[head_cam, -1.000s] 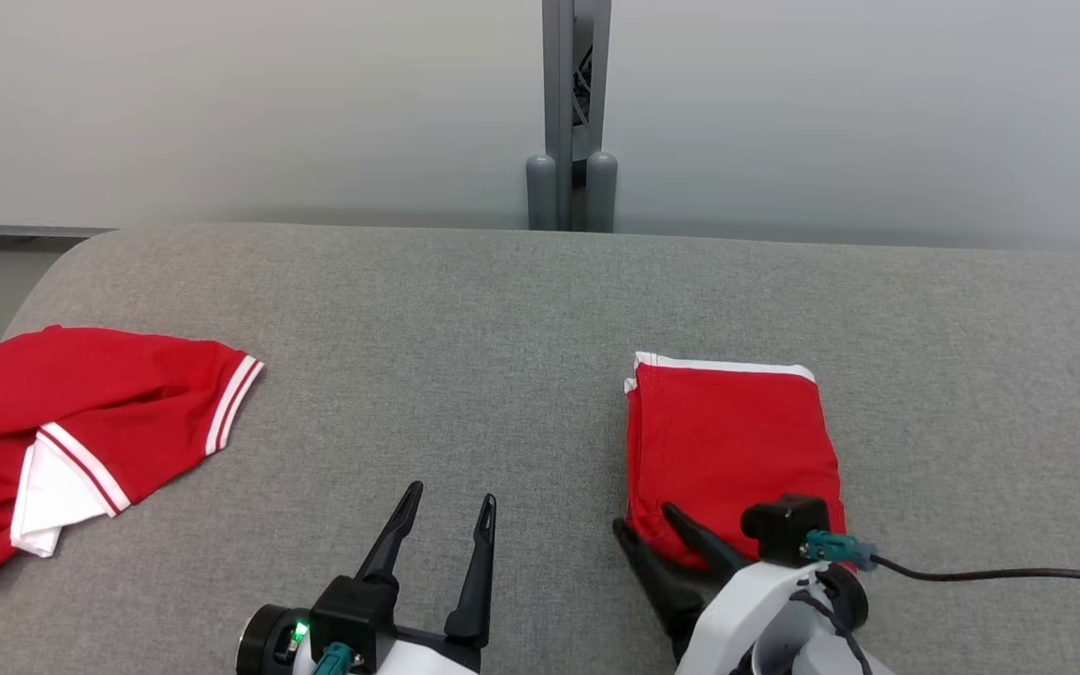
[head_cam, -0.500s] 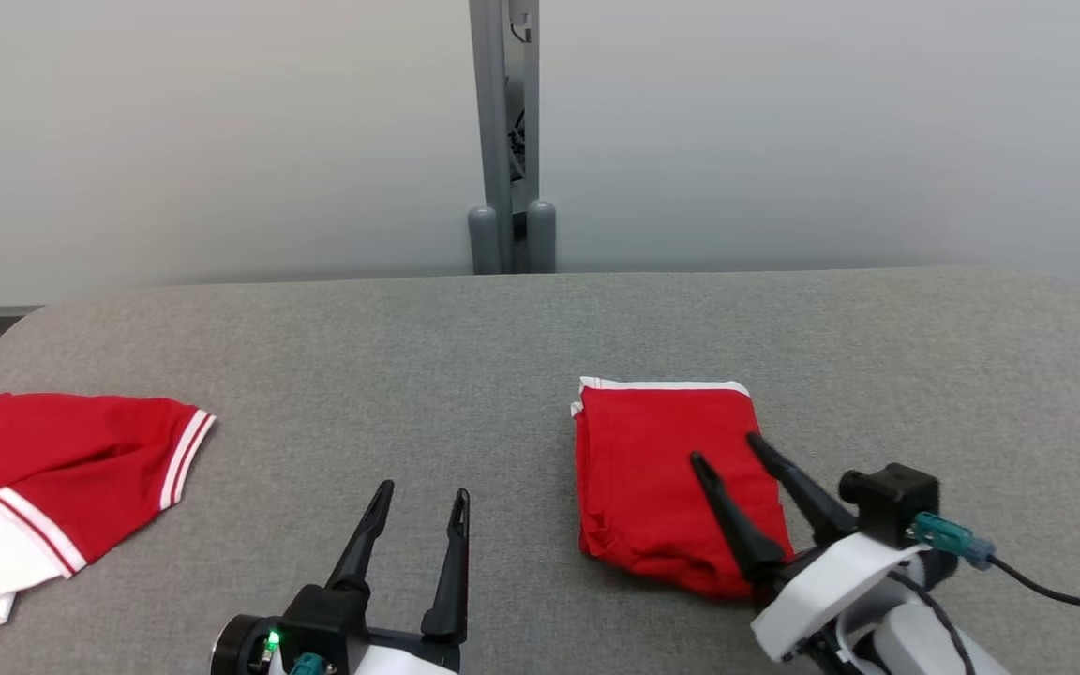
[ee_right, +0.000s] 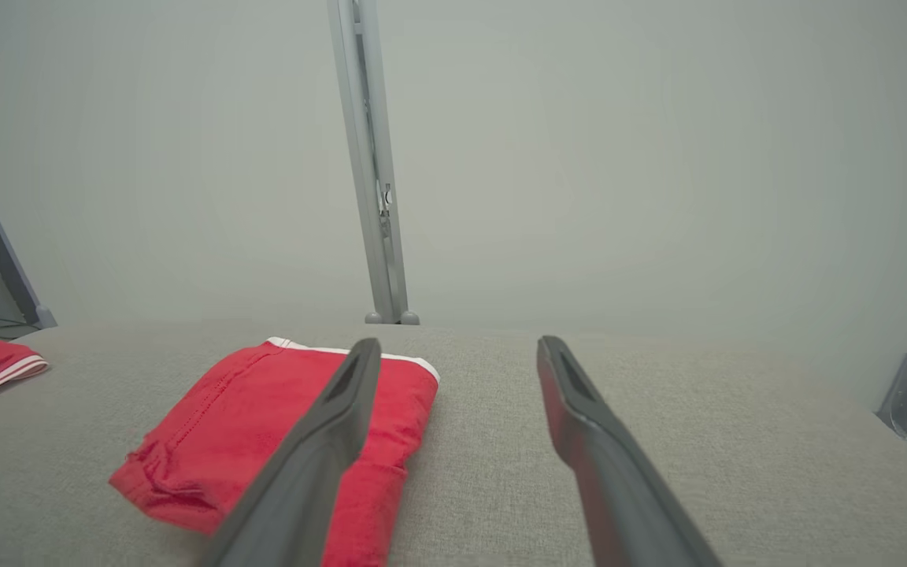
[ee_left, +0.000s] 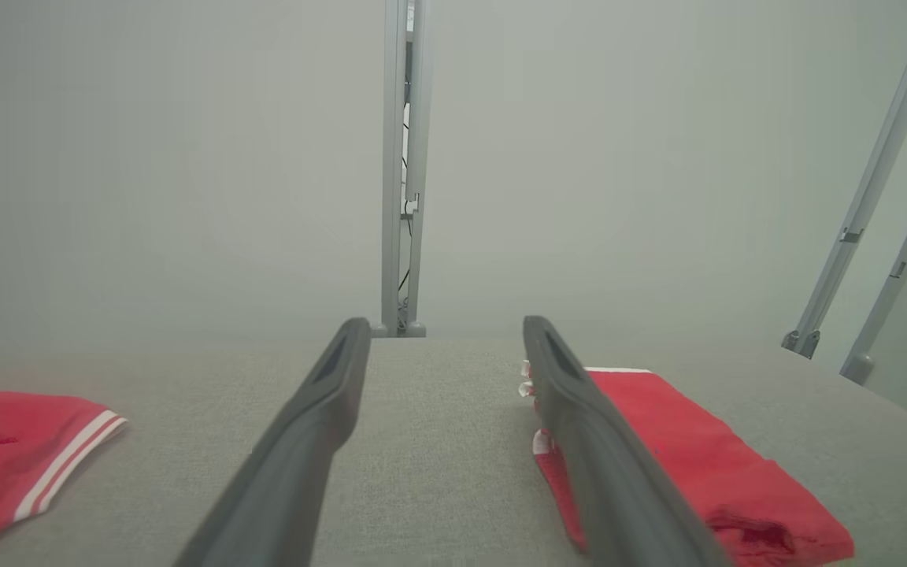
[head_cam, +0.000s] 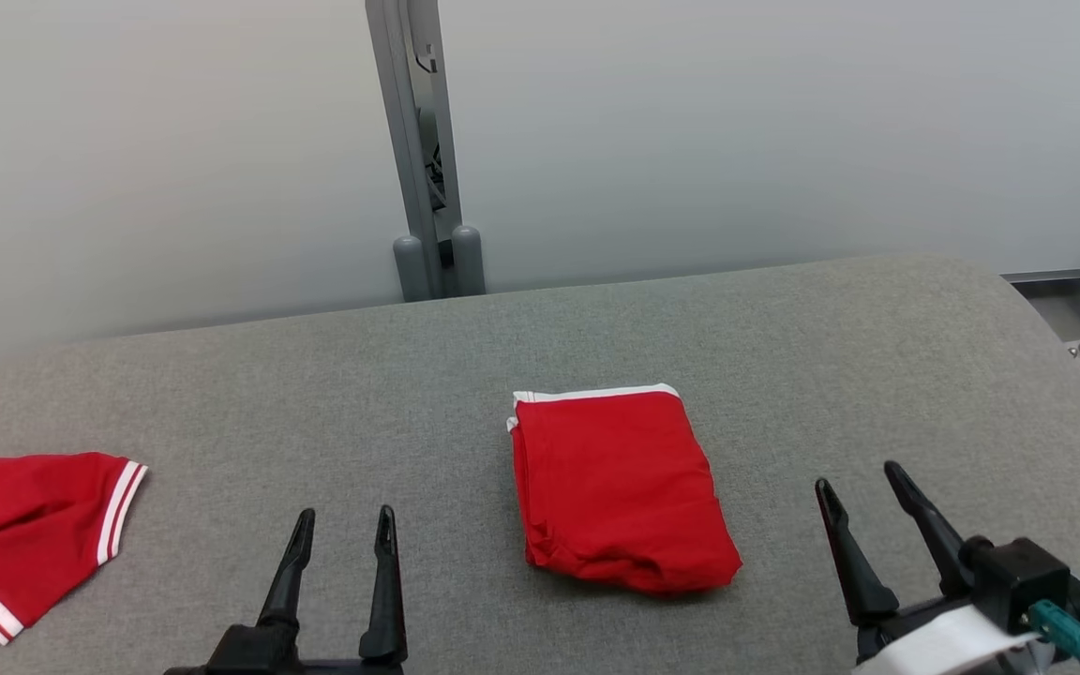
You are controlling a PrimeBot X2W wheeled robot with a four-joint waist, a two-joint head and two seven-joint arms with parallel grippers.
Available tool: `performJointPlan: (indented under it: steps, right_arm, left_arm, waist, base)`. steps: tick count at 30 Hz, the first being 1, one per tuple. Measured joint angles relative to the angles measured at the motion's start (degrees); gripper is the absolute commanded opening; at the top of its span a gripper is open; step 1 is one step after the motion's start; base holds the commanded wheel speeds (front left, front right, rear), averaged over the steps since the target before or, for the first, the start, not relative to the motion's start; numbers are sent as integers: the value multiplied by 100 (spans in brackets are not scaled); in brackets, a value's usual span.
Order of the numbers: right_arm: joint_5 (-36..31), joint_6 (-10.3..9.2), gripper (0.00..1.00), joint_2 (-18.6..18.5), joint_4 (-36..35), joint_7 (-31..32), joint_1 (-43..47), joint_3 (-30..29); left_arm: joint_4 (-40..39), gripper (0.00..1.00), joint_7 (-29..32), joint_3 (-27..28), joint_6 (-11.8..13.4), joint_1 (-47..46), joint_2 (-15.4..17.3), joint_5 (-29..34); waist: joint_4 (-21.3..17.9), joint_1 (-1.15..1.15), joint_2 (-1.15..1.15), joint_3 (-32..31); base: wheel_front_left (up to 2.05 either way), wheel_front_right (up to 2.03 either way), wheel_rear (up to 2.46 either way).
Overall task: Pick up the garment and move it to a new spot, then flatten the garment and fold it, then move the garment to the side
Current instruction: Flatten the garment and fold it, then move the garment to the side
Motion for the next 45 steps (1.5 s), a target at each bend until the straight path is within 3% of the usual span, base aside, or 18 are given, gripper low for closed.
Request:
performJointPlan:
  steps: [11,18,29,38,39,45]
  right_arm:
    - [-365,0,100,210,-614,0,1002,-280]
    - [-378,0,100,275,-559,0,1040,-250]
    - [-168,0,100,269,-312,-1,1029,-143]
    - [864,0,100,298,456,-1,426,-1]
    - [1417,0,100,339,747,-1,190,23]
    - [2896,0,100,144,1570,131,-568,683]
  left_arm:
    - [-104,100,0,226,-118,563,-2,353]
    - [-49,100,0,218,-250,630,-10,398]
    - [-5,100,0,156,-261,608,-15,448]
    - [12,100,0,41,-314,513,-20,536]
    - [10,100,0,26,-322,469,-20,549]
    - [37,100,0,-44,-360,436,-19,570]
  waist:
    - [26,0,0,-178]
    - [74,0,0,-193]
    - [144,0,0,-192]
    - [376,0,0,-64]
    - [467,0,0,-11]
    - [790,0,0,163]
  base:
    - [0,0,0]
    - [0,0,0]
    - [0,0,0]
    - [0,0,0]
    - [0,0,0]
    - [0,0,0]
